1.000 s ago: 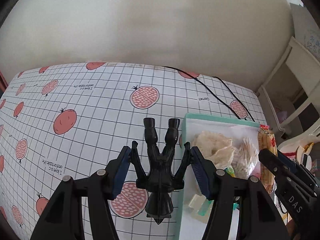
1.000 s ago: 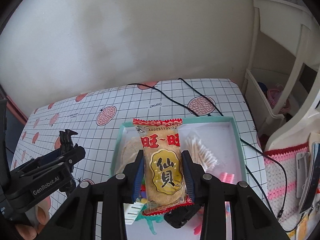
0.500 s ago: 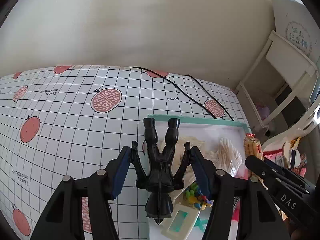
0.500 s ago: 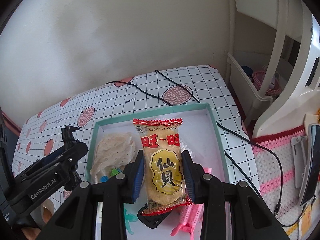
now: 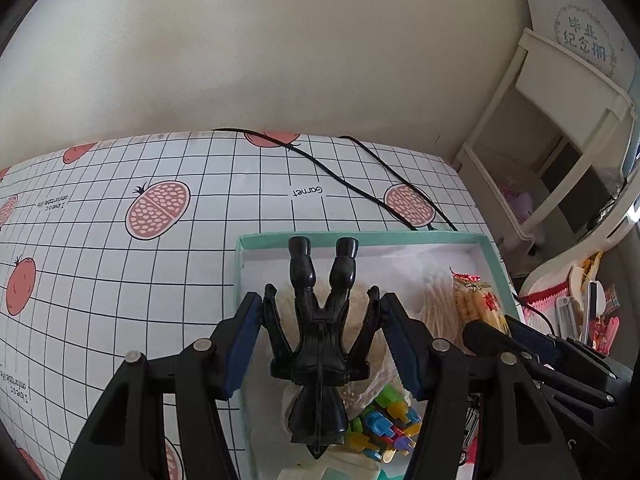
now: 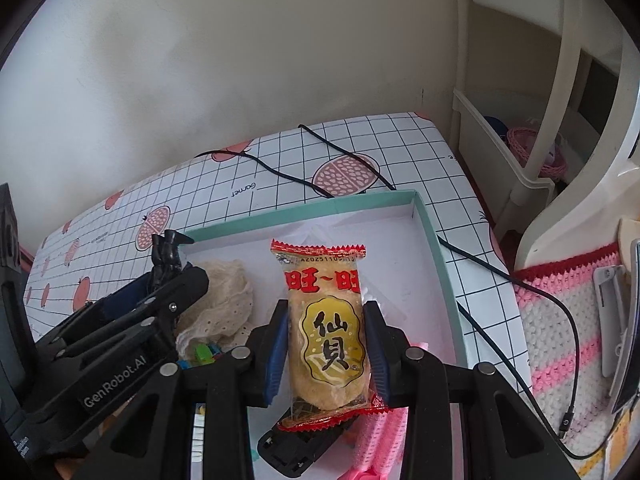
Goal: Organize objects
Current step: 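Lift the robot figure and snack packet and carry both over the tray, then lower both items into the tray and open both grippers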
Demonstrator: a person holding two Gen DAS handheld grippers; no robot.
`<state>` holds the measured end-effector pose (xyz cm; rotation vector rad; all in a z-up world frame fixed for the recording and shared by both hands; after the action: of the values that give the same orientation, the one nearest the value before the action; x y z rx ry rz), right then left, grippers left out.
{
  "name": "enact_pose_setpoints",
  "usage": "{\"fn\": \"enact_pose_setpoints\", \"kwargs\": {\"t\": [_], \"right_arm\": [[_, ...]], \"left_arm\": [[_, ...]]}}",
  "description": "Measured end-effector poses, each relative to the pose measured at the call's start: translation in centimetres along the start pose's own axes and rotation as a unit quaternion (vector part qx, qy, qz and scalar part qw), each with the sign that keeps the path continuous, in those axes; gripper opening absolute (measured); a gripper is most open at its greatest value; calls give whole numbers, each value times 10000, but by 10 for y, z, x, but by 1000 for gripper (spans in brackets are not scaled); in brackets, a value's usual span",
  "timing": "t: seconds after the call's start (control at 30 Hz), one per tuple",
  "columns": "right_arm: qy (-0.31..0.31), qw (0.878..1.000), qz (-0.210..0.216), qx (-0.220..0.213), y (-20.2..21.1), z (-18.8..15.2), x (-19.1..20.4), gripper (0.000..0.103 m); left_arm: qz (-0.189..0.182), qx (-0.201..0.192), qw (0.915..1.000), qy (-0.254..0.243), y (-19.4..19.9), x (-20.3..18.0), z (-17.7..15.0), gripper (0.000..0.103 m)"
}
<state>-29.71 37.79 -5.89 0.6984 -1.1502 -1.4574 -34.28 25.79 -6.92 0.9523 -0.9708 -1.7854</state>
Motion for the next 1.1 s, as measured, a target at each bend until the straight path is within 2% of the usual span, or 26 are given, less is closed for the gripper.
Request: {"fn": "enact_pose_setpoints", "kwargs": {"t": [0.27,0.5,0.83,0.97,1.1], "right_arm": [[51,10000,-37,-4,-4,0,1,38],[73,10000,-39,3,-4,0,2,40],[144,9998,-108,31,-4,1,4,40],[78,9999,-62,42,-2,1,3,45],[82,10000,-53,-19,5,4,4,46]], "left_arm": [[25,275,9996,3,-17,0,-11,62],[-117,351,9993,40,-22,-1,-13,62],[-335,430,9984,141,-16,-1,-13,62],[-343,442,9983,152,-11,0,-11,63],[-484,383,9979,180,-3,-1,-7,64]]}}
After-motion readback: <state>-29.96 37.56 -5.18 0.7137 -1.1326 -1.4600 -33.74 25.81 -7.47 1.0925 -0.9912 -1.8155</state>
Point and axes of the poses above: each gripper's, at about its wrist camera, not at the fingertips, and y roughly against the way its jaws point, x to its left, z to its top, the point moved 10 cm from there along -y, roughly the way its jaws point, and after that the axes turned 10 degrees about x, right-handed, at the moved point
